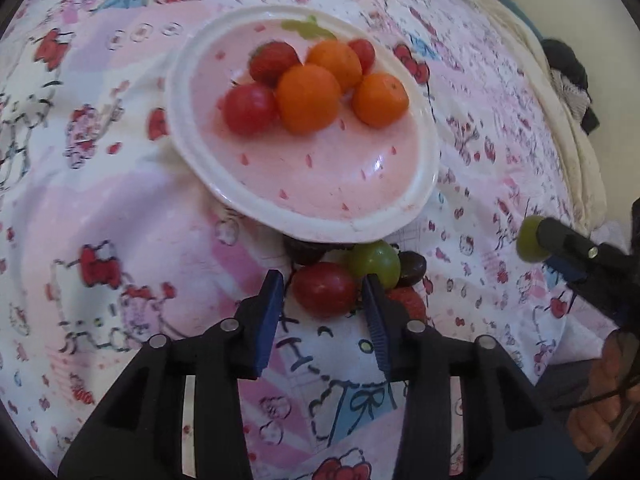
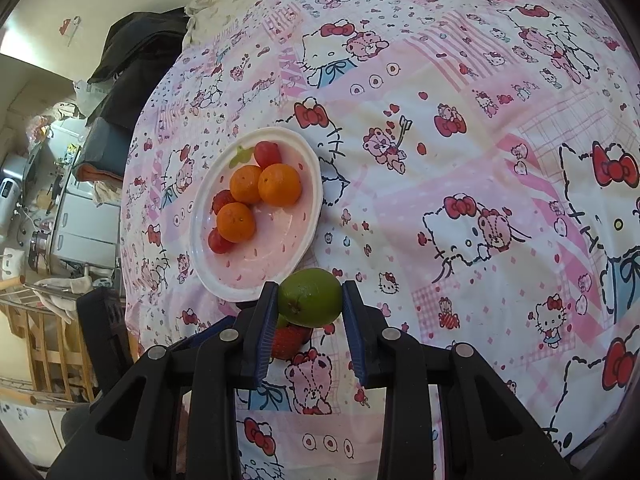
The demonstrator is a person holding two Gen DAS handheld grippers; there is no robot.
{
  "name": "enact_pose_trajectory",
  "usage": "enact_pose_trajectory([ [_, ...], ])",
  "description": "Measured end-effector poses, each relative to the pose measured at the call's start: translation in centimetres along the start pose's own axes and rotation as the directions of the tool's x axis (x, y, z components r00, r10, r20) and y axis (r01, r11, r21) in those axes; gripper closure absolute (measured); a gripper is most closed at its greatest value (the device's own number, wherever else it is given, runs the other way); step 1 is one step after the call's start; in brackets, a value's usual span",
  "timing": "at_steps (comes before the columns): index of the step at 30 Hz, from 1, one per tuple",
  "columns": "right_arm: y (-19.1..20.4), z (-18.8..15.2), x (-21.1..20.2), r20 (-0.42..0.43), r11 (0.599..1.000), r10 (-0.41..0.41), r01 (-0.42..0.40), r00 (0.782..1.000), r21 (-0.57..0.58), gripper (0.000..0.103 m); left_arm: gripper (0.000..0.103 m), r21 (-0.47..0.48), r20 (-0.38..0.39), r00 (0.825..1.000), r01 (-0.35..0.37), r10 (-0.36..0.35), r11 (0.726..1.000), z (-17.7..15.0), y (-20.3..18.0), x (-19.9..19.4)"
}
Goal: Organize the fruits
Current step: 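Grasp a red tomato with the left tool while the right tool holds the lime, then lower the red tomato and lime onto the white plate and open both tools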
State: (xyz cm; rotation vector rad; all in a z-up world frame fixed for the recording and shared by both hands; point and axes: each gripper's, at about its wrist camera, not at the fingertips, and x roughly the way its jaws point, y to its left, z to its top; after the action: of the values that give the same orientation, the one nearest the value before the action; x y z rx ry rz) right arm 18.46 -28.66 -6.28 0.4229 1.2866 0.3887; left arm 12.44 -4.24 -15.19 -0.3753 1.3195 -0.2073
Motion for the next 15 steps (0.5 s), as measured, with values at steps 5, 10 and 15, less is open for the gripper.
enact_pose_trajectory([
  [5, -0.4, 0.0, -0.1, 0.005, 1.000, -0.009, 0.009, 1.000, 0.010, 0.070, 0.072, 0.002, 0.004, 0.999, 0.046, -0.046, 0.999, -0.2, 0.0, 0.4],
  [10, -0.3, 0.0, -0.2, 0.005, 1.000, -0.009, 0.009, 1.000, 0.006, 0.070, 0.074, -0.003, 0.004, 0.999, 0.045, -0.045, 0.999, -0.5, 0.4, -0.3],
  [15, -0.2, -0.1, -0.3, 0.006, 1.000, -0.003, 0.003, 1.000, 0.003, 0.070, 0.074, 0.017, 0.048, 0.999, 0.013, -0.013, 1.000, -1.4, 0.5, -2.7],
])
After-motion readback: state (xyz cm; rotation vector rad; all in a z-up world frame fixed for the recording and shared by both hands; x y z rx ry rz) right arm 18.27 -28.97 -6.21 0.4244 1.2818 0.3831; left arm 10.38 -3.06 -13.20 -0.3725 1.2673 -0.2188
